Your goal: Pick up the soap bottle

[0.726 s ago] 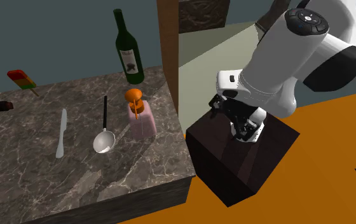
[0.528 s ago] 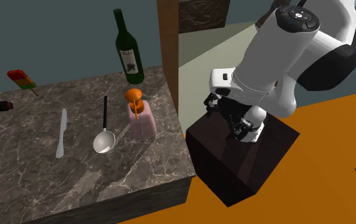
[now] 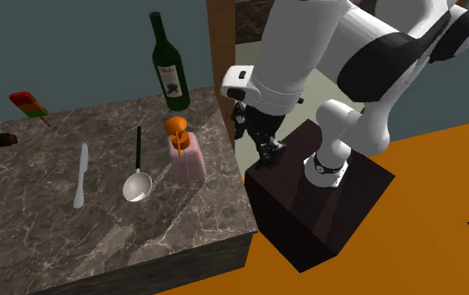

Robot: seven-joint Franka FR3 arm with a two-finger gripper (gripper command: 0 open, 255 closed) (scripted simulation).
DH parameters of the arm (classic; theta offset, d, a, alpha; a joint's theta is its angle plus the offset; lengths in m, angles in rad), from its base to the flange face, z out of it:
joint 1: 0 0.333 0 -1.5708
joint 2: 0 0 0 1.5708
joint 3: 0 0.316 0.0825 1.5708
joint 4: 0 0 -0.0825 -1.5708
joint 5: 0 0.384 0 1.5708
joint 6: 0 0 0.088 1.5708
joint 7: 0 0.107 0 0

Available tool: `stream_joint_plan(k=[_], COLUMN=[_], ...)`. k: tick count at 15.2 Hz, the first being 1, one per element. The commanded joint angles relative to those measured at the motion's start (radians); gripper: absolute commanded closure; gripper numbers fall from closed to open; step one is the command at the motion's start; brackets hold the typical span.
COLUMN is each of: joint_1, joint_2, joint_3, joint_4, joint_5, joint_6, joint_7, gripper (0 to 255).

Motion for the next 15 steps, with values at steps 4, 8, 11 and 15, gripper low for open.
stream_joint_plan(k=[4, 8, 11, 15], joint_1=[-0.03, -0.053, -0.075, -0.088], joint_2=[0.149, 0.273, 0.375, 0.416], joint_3=[-0.066, -0.121, -0.163, -0.182], joint_4=[0.183, 0.345, 0.483, 0.515], joint_5=[0.003, 0.022, 0.048, 0.061], joint_6=[-0.025, -0.057, -0.091, -0.082], joint_7=[-0.045, -0.087, -0.122, -0.137], gripper=[0, 0, 0, 0])
